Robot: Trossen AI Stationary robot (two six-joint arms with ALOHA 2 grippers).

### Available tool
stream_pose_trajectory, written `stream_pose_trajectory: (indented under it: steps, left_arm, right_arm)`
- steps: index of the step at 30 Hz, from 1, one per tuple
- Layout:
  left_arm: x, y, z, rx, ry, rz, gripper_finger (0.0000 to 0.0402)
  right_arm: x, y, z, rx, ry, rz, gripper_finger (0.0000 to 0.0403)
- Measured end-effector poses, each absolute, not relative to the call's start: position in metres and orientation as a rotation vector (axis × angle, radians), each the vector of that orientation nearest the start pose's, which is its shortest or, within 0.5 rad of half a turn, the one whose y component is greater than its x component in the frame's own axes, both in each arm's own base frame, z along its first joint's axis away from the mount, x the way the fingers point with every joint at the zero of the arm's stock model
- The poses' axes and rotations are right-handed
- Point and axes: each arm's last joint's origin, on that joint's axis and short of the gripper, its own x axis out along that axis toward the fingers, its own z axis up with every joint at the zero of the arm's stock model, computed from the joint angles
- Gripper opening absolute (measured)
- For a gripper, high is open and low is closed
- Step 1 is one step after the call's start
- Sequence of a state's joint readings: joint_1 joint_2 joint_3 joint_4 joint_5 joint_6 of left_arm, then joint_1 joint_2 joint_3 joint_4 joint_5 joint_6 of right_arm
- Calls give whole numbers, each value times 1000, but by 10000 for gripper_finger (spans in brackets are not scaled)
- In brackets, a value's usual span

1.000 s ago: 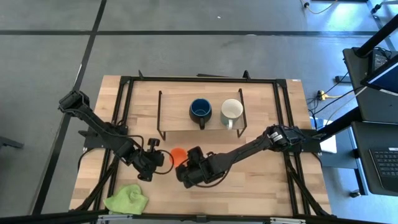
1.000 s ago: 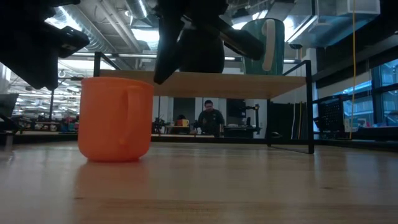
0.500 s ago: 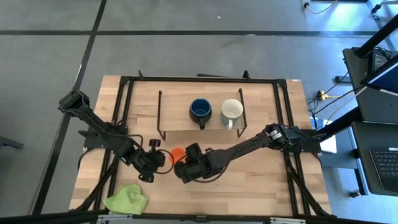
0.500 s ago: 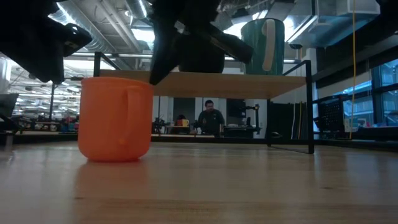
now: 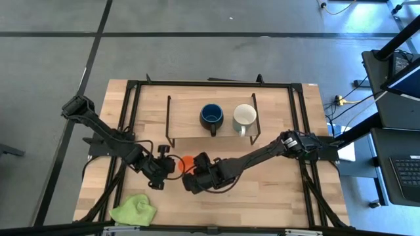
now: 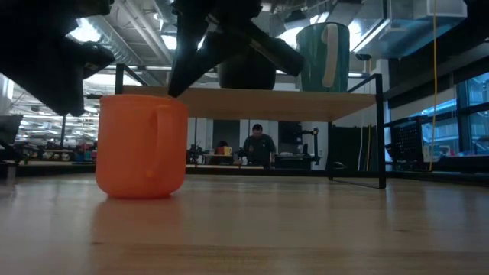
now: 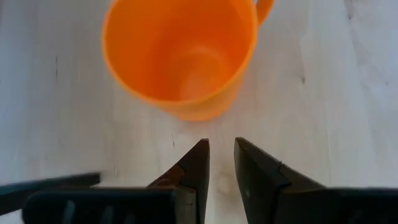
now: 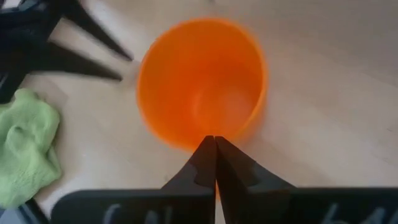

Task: Stack small to large cups/mugs on shelf
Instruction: Put the orange mug on the shelf

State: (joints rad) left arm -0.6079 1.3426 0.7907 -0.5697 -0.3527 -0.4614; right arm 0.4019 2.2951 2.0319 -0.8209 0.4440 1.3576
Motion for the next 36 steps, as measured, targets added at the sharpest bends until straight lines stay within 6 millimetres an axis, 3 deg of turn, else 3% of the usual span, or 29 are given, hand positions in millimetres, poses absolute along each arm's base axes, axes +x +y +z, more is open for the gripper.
stream_pose_trajectory:
  steps: [9, 21, 30, 36]
  left_arm:
    - [202, -129, 193, 99, 1016, 5, 69]
    - [205, -129, 194, 78, 999, -6, 69]
    - [205, -129, 194, 77, 1003, -10, 69]
    - [205, -129, 194, 92, 1005, -19, 69]
  right_arm:
    - [444, 201, 210, 860, 799, -677, 2]
    - [452, 181, 197, 854, 824, -742, 1]
    - [453, 182, 175, 905, 849, -696, 1]
    - [457, 184, 176, 932, 819, -661, 0]
